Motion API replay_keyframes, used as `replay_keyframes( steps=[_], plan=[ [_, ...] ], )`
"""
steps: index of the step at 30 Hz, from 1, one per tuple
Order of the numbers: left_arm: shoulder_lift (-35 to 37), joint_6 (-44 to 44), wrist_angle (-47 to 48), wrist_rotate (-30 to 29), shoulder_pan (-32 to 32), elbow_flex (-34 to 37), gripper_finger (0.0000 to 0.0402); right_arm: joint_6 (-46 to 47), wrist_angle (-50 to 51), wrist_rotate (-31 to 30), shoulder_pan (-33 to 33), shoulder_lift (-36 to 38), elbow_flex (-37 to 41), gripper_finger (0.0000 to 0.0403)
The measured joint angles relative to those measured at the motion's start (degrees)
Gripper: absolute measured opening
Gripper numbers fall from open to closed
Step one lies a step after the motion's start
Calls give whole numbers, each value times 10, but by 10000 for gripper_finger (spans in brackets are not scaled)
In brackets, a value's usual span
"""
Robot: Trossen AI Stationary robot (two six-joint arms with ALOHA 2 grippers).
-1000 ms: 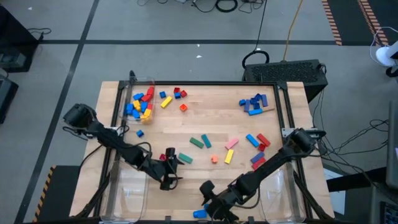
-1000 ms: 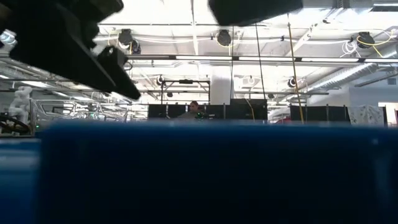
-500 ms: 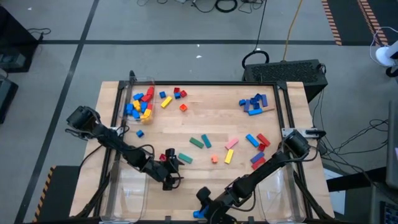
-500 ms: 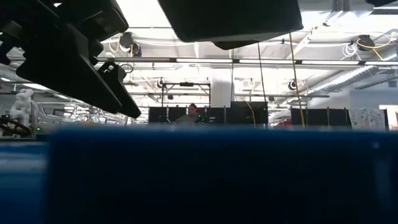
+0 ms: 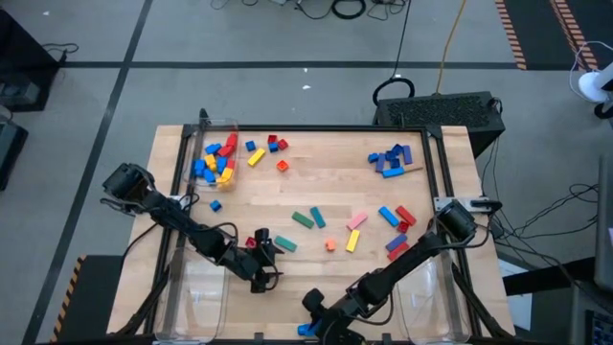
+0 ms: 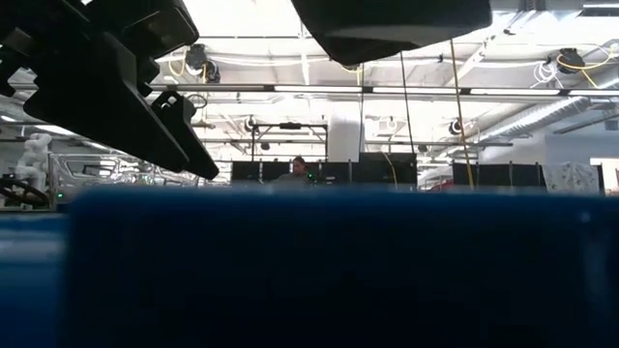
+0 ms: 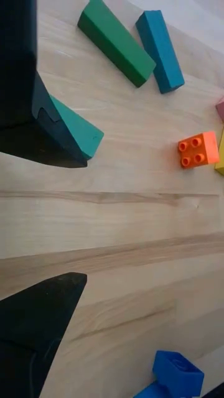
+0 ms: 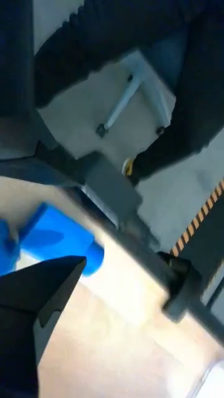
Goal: Sort blocks by size
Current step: Put the blue one stud game piece into the top left transparent bin
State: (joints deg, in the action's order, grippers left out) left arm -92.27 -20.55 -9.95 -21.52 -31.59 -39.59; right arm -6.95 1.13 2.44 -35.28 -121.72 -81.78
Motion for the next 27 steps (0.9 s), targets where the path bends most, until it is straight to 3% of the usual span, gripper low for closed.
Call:
replay_keyframes(
  steps=[4,10,16,27],
  plan=[
    [0,4,1,0,0,0,290,-3,5,-33,11,5,2,138],
    [0,4,2,0,1,0,290,15,5,15,16,2,2,64],
    [0,18,2,0,1,0,290,9,3,21,15,2,2,11],
    [0,34,4,0,14,0,290,51,-15,70,15,-8,1,1]
  ],
)
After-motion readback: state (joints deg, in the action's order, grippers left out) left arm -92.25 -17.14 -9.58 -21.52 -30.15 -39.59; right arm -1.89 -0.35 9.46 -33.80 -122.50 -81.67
